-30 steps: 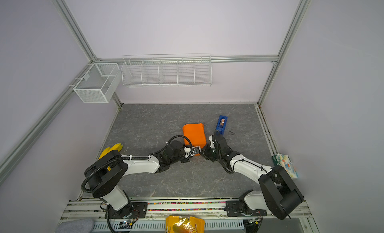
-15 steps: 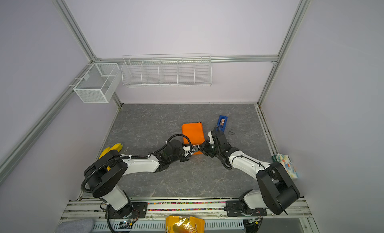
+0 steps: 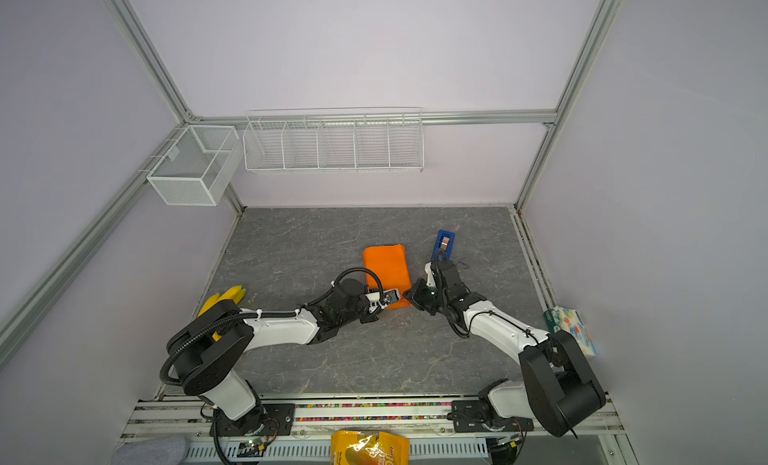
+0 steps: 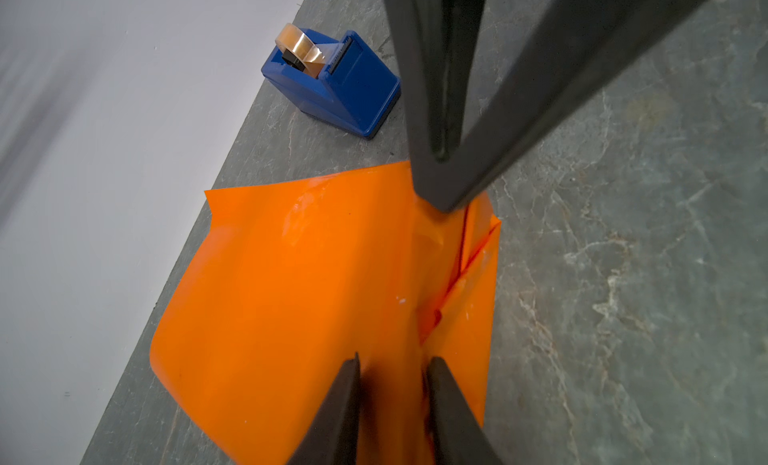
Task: Wrap the gift box in paper
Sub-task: 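Pull a strip of clear tape from the blue dispenser with the right gripper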
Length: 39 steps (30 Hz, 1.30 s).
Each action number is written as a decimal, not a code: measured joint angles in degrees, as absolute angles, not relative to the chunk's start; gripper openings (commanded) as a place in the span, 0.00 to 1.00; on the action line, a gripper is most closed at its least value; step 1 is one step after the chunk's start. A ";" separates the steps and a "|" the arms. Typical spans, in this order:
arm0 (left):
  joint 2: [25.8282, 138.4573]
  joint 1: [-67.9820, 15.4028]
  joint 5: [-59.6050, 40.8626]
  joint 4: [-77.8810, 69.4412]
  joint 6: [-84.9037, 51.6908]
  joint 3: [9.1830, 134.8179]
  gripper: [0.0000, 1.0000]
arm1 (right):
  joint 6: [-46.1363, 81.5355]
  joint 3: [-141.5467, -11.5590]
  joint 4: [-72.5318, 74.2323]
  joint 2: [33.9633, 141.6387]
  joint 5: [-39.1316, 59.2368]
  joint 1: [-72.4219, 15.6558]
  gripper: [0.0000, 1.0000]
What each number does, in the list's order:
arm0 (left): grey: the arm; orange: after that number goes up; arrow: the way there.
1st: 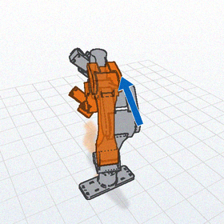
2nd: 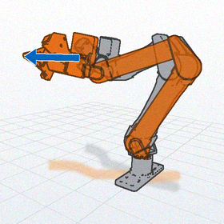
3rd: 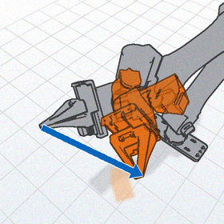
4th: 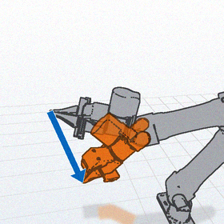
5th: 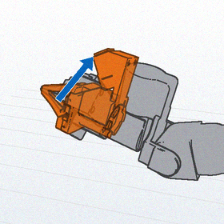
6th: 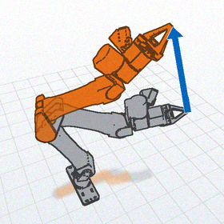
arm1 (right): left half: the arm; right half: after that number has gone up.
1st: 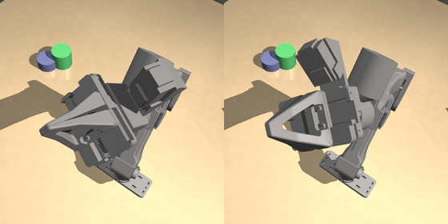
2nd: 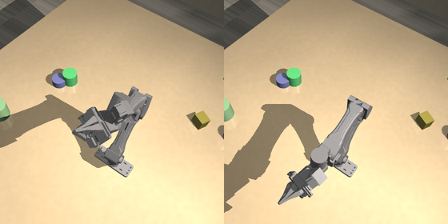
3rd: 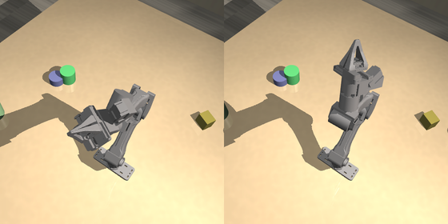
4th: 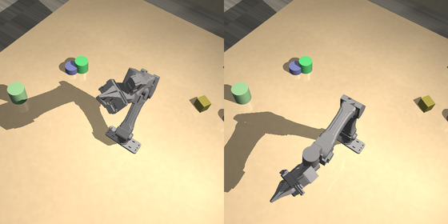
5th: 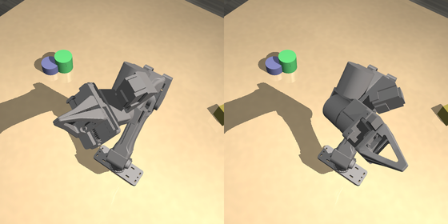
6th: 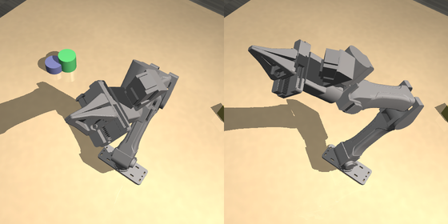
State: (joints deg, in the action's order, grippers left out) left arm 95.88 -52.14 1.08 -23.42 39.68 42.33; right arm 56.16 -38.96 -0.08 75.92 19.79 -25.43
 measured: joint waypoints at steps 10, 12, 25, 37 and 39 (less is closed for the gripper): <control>95.88 -52.14 1.13 -20.93 39.68 43.59 0.28 | 45.84 -49.65 -9.87 79.75 27.05 -8.62 0.11; 95.88 -52.14 1.10 -20.84 39.66 43.64 0.28 | 43.72 -52.71 -11.33 83.40 28.91 -5.39 0.14; 95.79 -52.14 1.19 -19.59 39.64 44.16 0.28 | 37.23 -68.97 -14.06 105.58 39.77 4.05 0.38; 95.79 -52.14 1.21 -19.40 39.46 44.27 0.28 | 38.22 -74.30 -8.62 116.27 48.53 4.38 0.36; 95.79 -52.14 1.23 -19.42 39.46 44.27 0.28 | 39.13 -74.30 -6.72 117.14 49.91 4.43 0.33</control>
